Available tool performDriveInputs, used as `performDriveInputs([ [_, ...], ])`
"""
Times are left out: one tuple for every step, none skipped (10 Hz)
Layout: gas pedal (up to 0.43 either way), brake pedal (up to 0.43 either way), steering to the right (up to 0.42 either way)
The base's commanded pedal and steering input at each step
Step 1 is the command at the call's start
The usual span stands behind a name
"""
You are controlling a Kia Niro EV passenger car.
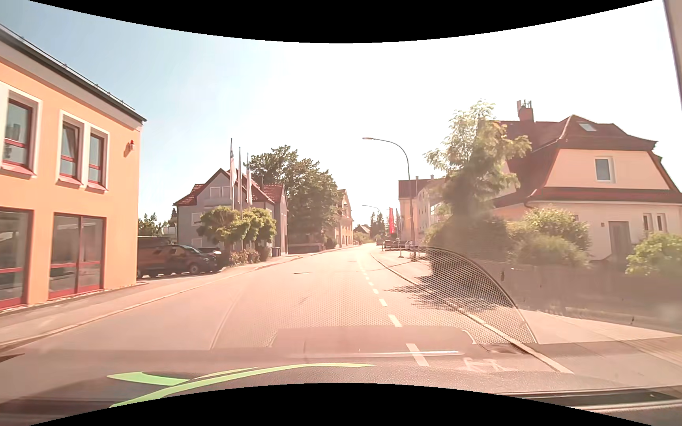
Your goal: Follow the waypoints while adhering to traffic rules and regulations
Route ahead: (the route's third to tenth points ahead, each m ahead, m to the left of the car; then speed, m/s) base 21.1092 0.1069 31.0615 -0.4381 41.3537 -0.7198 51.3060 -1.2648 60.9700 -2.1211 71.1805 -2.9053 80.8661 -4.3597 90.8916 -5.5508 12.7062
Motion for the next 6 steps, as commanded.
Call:
performDriveInputs([
  [0.0, 0.024, 0.004],
  [0.0, 0.03, 0.006],
  [0.0, 0.043, 0.007],
  [0.0, 0.043, 0.007],
  [0.0, 0.061, 0.007],
  [0.0, 0.079, 0.008],
])
